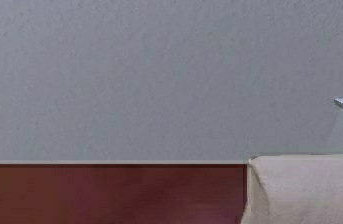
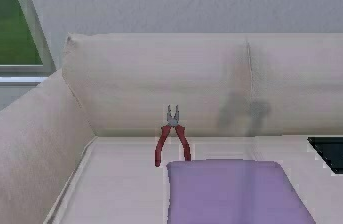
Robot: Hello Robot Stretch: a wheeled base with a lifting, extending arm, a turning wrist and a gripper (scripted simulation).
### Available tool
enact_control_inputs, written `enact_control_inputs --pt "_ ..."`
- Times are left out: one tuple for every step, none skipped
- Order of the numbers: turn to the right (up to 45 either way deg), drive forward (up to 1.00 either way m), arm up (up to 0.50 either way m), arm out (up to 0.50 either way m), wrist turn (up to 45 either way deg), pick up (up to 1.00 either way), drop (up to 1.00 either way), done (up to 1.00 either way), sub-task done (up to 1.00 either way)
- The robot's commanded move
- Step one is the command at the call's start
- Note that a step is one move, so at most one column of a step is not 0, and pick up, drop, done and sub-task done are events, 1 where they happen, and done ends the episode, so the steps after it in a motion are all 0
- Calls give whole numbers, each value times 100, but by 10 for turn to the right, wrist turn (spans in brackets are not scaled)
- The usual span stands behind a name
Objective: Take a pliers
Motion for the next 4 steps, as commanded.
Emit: enact_control_inputs --pt "0 0 50 0 0 0 0 0 0" --pt "0 0 20 0 0 0 0 0 0" --pt "0 0 0 42 0 0 0 0 0" --pt "0 0 0 0 450 0 0 0 0"
